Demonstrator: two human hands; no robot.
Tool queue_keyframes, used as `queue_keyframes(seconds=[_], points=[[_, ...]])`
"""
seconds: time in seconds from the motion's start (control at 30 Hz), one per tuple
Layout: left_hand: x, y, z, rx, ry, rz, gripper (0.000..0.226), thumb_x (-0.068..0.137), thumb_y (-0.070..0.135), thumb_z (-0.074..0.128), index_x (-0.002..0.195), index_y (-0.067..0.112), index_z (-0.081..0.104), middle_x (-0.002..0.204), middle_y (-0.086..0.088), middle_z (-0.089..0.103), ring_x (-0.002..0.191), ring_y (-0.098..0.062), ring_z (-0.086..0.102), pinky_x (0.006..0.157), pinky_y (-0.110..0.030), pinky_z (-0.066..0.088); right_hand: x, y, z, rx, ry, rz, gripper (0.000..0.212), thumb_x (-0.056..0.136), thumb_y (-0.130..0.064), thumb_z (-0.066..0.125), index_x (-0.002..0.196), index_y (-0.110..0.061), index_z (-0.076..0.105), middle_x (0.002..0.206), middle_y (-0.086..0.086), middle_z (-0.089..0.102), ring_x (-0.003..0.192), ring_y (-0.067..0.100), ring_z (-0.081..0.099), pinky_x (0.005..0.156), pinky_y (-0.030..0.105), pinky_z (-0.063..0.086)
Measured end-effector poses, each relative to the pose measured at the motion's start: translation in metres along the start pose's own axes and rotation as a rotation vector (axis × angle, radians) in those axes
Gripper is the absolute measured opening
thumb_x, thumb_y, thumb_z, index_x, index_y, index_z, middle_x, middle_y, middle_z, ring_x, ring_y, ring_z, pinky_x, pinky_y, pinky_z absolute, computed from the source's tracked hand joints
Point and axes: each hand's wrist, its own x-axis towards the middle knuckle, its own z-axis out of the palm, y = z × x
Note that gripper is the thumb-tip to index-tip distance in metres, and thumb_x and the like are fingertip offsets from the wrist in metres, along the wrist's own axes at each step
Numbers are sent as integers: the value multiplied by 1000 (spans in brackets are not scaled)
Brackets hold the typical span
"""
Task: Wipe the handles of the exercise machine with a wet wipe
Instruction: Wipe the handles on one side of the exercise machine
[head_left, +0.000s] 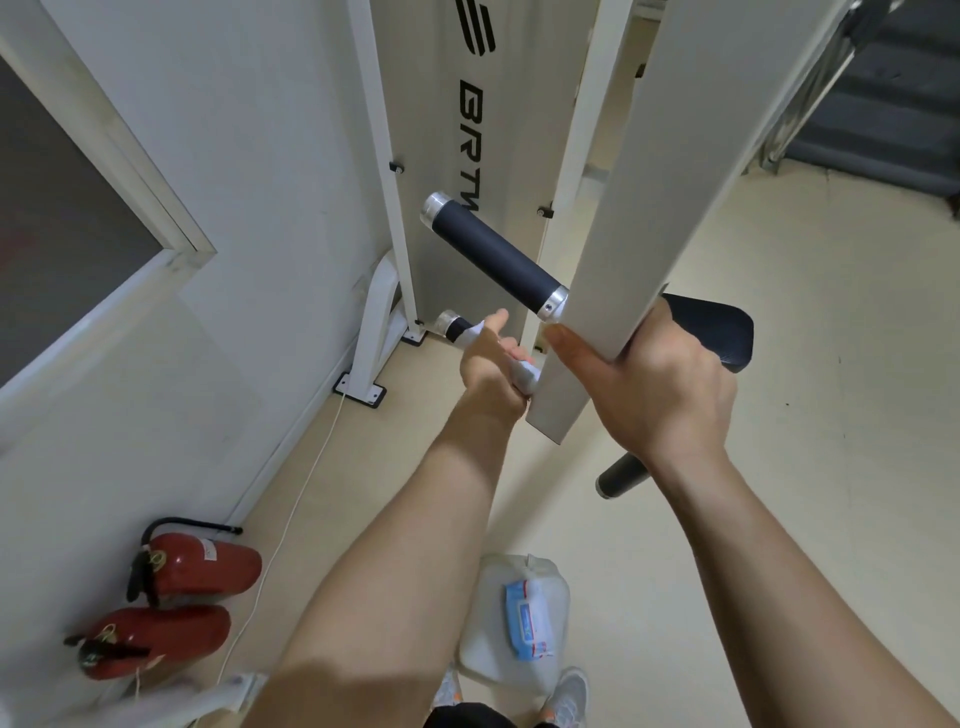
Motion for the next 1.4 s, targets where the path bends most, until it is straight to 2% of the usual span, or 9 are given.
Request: queue_keyframes(seconds=[0.2,0.37,0.5,0.7,0.83,1.0,1.1,1.2,1.4], points=[[14,21,-34,-242,-404,92,47,82,31,77,46,19,48,39,6,45,35,-9,46,43,-21,45,-8,-7,1,-26,27,-46,74,75,-83,49,110,-18,52,94,3,71,89,36,65,69,37,47],[1,54,-31,-14,40,129,56,89,51,68,53,23,35,45,8,35,40,-9,37,50,-22,42,-15,-13,6,-43,86,-61,78,75,-84,47,108,-14,54,88,5,70,83,36,66,65,35,42],[-16,15,-1,101,286,102,45,86,38,72,63,19,39,59,1,43,54,-20,46,65,-30,44,-18,-10,4,-18,97,-35,78,72,-85,48,107,-16,55,88,4,71,85,35,66,67,36,46],[-11,-6,-28,-113,-254,2,48,89,31,71,57,24,36,41,10,38,41,-7,40,50,-18,45,-18,-6,0,-14,82,-60,78,74,-83,48,109,-15,54,90,6,71,87,36,66,69,37,46],[1,19,-38,-258,-309,72,53,89,41,65,45,20,44,37,7,40,32,-7,39,42,-17,38,-17,-12,2,-10,66,-77,76,76,-82,49,107,-13,53,90,6,70,86,37,66,66,36,42],[-4,54,-29,22,119,71,53,88,48,72,56,23,38,41,11,40,38,-8,41,50,-18,47,-19,-11,4,-22,89,-66,77,75,-83,48,104,-13,54,86,7,70,82,37,66,65,36,43],[-6,28,-10,209,285,83,43,81,43,79,66,14,51,49,4,54,56,-21,57,70,-32,54,-21,-10,2,-46,102,-44,77,74,-84,47,102,-13,53,85,8,70,80,36,65,64,36,42],[-7,0,-11,239,151,47,25,86,35,74,88,12,64,70,-2,63,60,-19,61,59,-24,54,-22,-7,0,-35,120,-56,78,74,-85,47,102,-12,53,86,7,70,81,37,66,63,35,39],[0,4,-35,-262,-370,30,50,83,35,69,46,19,39,38,6,37,34,-9,35,41,-19,40,-17,-9,-1,-46,63,-71,78,75,-84,46,106,-13,52,91,7,71,85,37,66,66,37,44]])
